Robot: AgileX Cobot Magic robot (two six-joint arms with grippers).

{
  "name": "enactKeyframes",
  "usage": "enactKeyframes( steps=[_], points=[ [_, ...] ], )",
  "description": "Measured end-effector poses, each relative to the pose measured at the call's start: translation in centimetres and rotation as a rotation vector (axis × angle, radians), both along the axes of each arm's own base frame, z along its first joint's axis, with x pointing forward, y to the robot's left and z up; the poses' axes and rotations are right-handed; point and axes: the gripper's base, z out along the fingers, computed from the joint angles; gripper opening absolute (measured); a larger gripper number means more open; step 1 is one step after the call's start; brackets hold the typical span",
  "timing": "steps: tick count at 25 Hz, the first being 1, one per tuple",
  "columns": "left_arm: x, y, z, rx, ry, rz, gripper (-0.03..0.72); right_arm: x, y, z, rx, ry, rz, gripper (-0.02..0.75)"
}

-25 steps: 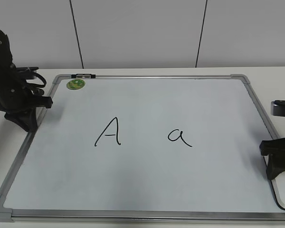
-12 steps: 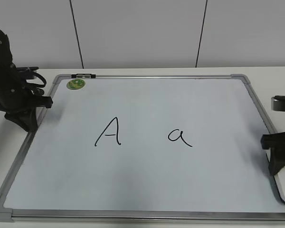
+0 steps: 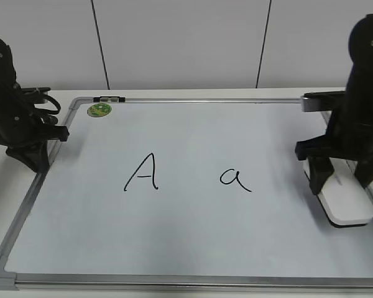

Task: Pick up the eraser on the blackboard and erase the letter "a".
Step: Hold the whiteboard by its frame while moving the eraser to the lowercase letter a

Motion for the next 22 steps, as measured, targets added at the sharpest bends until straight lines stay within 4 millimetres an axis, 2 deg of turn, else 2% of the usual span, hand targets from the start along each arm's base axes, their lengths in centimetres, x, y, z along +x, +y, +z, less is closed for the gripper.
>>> enactKeyframes(
  steps=[7, 11, 17, 22],
  points=[
    [0.0, 0.0, 0.0, 0.000, 0.000, 0.000, 0.054, 3.7, 3.6, 0.7, 0.005, -0.028, 0.076, 0.522],
    [0.0, 0.0, 0.0, 0.000, 0.000, 0.000, 0.054, 5.7, 4.9, -0.2, 0.013, -0.042, 0.094, 0.522],
    [0.0, 0.0, 0.0, 0.000, 0.000, 0.000, 0.054, 6.4, 6.0, -2.1, 0.037, -0.002, 0.107, 0.522],
    [0.0, 0.0, 0.0, 0.000, 0.000, 0.000, 0.055, 6.4, 6.8, -2.8, 0.064, 0.021, 0.117, 0.522]
  ],
)
